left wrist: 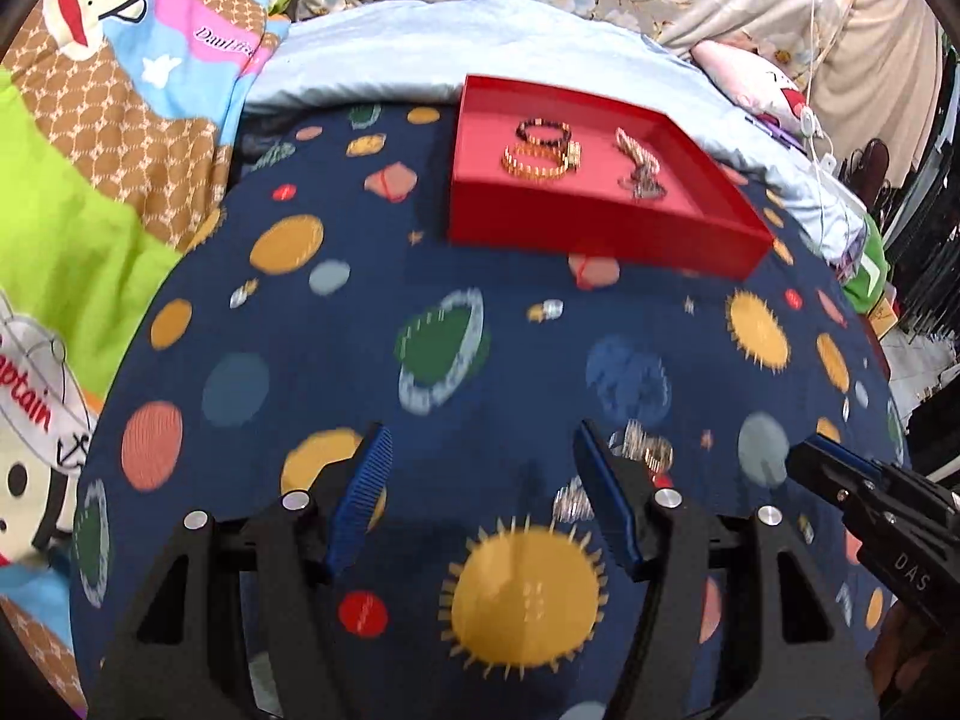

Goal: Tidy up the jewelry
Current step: 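Withdraw both tools from the tray back over the earrings on the sheet, then grasp the rose-gold hoop earring with the right tool while the left tool grasps a silver earring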

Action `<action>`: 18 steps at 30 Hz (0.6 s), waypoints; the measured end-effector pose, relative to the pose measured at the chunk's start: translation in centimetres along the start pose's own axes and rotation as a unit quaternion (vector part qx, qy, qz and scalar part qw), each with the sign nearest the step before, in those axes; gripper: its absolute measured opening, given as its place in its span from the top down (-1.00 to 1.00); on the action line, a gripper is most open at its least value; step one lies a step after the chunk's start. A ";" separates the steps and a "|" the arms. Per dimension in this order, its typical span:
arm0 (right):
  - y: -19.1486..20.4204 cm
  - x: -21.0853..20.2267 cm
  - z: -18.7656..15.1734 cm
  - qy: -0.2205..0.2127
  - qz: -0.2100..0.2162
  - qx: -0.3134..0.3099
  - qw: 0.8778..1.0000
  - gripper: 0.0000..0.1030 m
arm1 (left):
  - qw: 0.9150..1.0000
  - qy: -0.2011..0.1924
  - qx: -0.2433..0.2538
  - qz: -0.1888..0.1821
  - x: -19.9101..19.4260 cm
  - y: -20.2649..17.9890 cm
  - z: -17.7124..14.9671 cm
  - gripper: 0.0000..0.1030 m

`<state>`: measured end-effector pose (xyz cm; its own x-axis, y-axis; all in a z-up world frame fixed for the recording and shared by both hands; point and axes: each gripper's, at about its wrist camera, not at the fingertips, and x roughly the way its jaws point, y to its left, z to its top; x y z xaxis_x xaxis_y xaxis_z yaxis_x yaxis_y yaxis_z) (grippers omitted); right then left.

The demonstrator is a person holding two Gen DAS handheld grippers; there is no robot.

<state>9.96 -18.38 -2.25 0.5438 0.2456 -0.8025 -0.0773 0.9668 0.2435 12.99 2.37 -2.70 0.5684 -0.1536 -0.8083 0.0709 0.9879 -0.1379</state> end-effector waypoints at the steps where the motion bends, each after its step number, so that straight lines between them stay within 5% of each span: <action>1: 0.3 0.2 -0.2 0.002 0.002 0.000 1.000 0.61 | 1.000 0.005 0.000 0.002 0.1 0.1 -0.6 -0.19; 18: 5.3 4.2 0.2 0.023 0.019 -0.039 0.999 0.57 | 1.000 0.021 -0.011 0.005 -0.2 1.9 -2.6 -0.27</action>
<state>11.97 -12.24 -4.21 0.5004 0.2830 -0.8182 -0.1619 0.9590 0.2326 10.92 4.19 -4.27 0.5349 -0.1456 -0.8323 0.0480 0.9887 -0.1421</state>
